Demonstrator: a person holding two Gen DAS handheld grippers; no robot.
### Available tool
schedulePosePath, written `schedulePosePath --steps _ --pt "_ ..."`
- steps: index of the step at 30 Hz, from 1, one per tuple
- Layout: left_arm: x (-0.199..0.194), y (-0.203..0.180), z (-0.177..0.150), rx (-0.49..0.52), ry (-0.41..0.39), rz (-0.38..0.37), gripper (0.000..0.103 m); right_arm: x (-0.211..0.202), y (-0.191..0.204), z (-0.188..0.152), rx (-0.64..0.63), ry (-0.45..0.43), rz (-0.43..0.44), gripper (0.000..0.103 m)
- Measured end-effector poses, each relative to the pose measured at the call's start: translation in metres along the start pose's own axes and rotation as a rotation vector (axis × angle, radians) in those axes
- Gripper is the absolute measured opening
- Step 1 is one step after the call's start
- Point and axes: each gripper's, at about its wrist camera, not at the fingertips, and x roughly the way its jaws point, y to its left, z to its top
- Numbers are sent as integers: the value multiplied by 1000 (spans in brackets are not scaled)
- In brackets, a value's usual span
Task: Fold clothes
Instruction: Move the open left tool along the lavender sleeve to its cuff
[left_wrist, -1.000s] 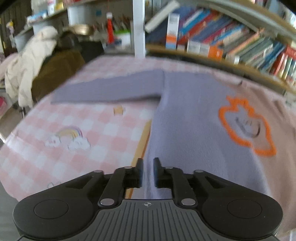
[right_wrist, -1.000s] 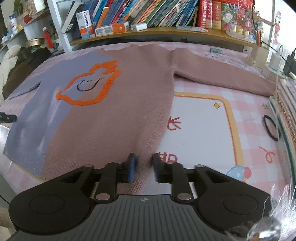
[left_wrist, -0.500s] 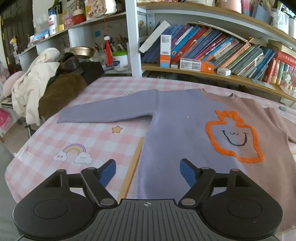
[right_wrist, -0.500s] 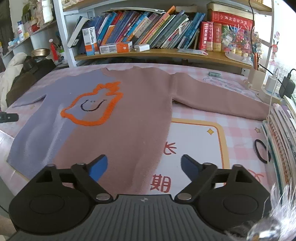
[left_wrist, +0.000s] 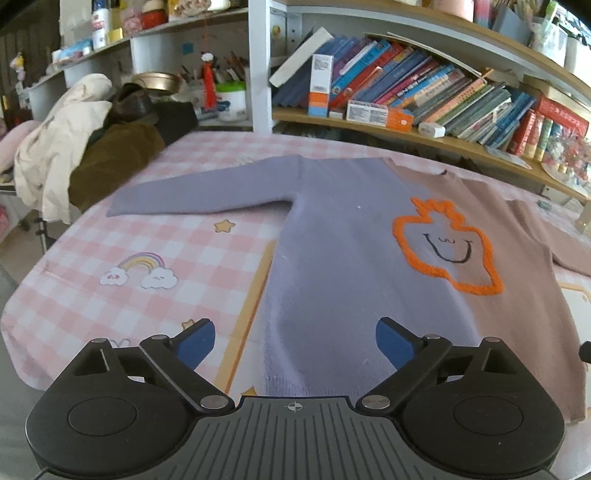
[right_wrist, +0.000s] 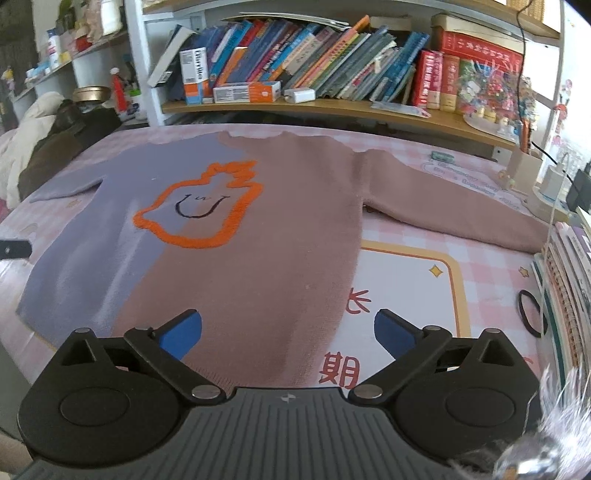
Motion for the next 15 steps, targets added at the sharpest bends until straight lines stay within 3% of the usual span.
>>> schedulePosePath --steps 6,15 --pt "18 17 6 21 13 -56 97 4 14 2 20 11 -29 101" --pt "54 84 39 -6 22 -96 97 15 72 13 65 29 -106 101"
